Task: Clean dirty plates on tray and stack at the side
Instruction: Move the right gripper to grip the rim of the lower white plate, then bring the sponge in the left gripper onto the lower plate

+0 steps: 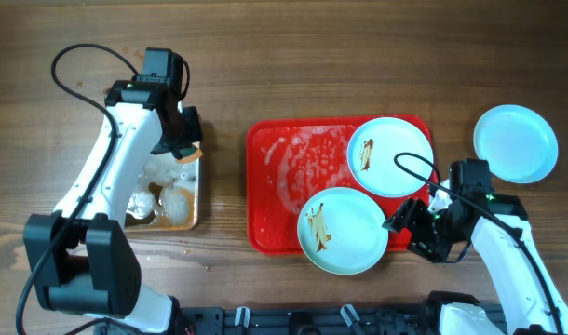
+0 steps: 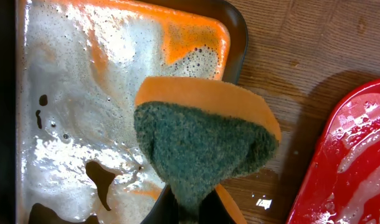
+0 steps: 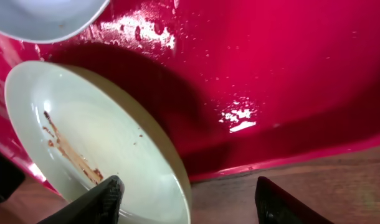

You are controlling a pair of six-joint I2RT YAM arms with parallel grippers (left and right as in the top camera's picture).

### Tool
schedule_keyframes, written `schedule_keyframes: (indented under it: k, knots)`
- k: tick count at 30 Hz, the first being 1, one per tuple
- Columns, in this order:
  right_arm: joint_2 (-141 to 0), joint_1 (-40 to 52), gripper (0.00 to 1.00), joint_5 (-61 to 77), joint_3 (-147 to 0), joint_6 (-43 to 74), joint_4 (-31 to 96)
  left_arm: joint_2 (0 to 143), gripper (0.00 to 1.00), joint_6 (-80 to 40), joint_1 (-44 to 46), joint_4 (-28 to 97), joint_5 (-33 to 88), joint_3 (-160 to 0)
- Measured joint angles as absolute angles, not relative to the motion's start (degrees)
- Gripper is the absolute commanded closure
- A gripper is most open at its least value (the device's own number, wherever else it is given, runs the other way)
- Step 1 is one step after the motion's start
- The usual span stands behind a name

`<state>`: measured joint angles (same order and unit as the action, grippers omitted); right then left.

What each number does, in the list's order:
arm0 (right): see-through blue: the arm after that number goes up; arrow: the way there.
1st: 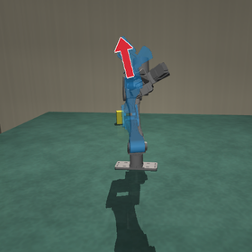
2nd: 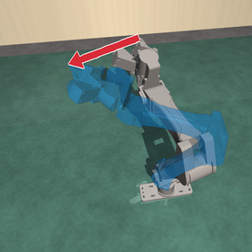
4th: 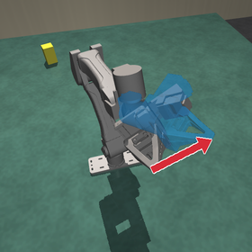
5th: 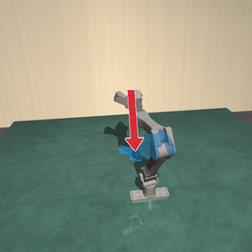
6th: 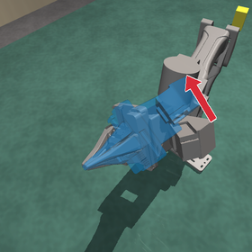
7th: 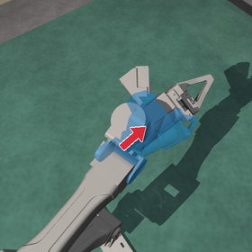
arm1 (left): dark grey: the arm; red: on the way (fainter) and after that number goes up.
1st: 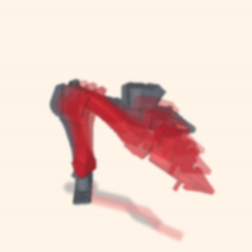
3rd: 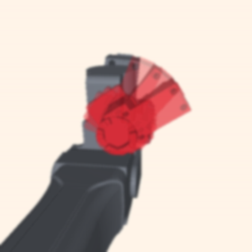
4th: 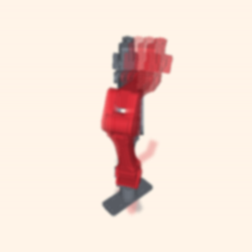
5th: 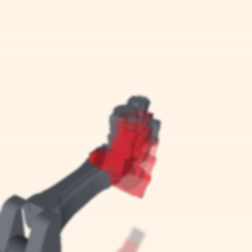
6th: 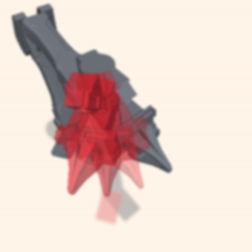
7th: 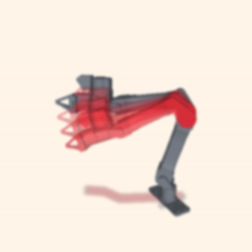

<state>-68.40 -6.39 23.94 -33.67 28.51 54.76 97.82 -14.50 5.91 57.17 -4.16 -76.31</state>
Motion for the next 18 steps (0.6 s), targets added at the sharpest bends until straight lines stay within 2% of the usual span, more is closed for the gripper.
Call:
schedule_keyframes:
  k: [2,8,11,13,16,17,18]
  knots:
    - [-68.4,-6.35,0.35,23.64,-33.65,28.45,53.91,97.82,0.96,-14.44,5.91,57.17,-4.14,-76.31]
    - [-70.81,-1.74,0.33,24.93,-33.63,25.41,48.03,97.82,0.96,-14.41,5.91,57.17,-4.1,-76.31]
    - [-73.36,3.18,0.41,25.65,-33.58,25.71,45.17,97.82,0.96,-14.39,5.91,57.17,-4.1,-76.31]
    - [-75.53,5.78,0.53,25.8,-33.56,26.63,43.57,97.82,0.96,-14.26,5.91,57.17,-4.1,-76.31]
    - [-79.92,9.3,0.66,25.93,-33.56,28.75,41.1,97.82,0.96,-14.24,5.91,57.17,-3.92,-76.31]
    - [-81.25,10.02,0.79,25.91,-33.56,29.56,40.51,97.82,0.96,-14.24,5.91,57.17,-3.92,-76.31]
    - [-82.26,10.48,0.96,26.0,-33.56,30.2,40.23,97.82,0.96,-14.24,5.91,57.17,-3.92,-76.31]
